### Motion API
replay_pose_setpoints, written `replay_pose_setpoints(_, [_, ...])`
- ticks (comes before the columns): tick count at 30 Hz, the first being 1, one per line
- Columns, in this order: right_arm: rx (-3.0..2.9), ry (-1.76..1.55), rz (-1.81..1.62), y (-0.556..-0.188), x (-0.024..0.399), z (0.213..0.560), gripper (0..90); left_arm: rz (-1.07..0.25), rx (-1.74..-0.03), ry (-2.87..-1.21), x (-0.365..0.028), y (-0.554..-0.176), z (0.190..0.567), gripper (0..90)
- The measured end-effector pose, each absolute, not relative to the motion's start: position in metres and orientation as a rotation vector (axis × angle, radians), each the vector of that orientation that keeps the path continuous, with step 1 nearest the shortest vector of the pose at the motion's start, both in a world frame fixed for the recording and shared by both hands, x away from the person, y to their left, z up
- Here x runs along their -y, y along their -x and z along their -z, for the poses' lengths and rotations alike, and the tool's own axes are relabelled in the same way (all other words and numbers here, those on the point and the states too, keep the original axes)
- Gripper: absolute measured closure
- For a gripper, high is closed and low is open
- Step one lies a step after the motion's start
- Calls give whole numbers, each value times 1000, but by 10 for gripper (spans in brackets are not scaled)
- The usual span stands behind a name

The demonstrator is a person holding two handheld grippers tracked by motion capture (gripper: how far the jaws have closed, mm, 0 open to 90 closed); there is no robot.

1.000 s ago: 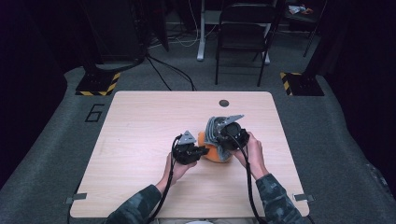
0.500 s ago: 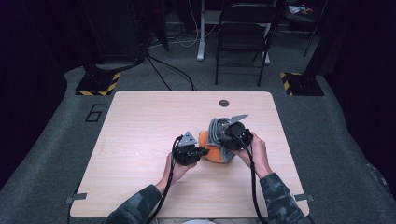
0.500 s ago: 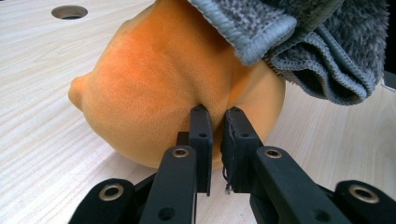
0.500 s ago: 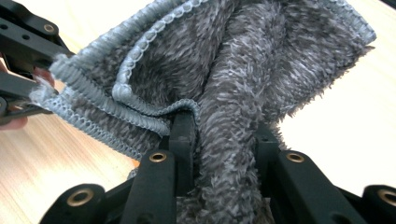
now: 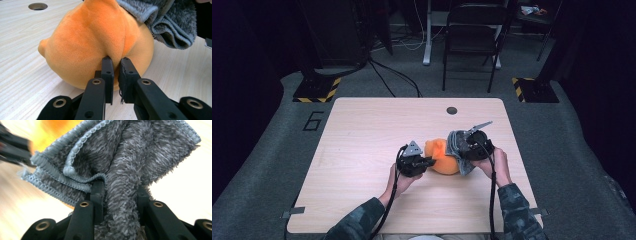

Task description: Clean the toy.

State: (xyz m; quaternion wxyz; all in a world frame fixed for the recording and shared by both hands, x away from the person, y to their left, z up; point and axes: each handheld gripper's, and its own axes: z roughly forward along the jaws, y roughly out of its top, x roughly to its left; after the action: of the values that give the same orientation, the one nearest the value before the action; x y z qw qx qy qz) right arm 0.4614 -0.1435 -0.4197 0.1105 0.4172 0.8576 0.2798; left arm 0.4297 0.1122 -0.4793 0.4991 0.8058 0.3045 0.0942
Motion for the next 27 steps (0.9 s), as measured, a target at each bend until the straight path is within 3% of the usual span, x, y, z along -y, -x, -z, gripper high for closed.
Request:
replay_pose_setpoints(17, [-2507, -1395, -572, -478, 160, 473, 693, -220, -748, -1937, -116, -432, 481, 828])
replay_pose_setpoints(22, [-2471, -1341, -565, -473, 159, 454, 695, -220, -755, -1928, -119, -433, 482, 826])
replay_pose_setpoints(27, [-2427, -1281, -824, -461, 157, 414, 696, -216, -751, -1933, -118, -432, 482, 826])
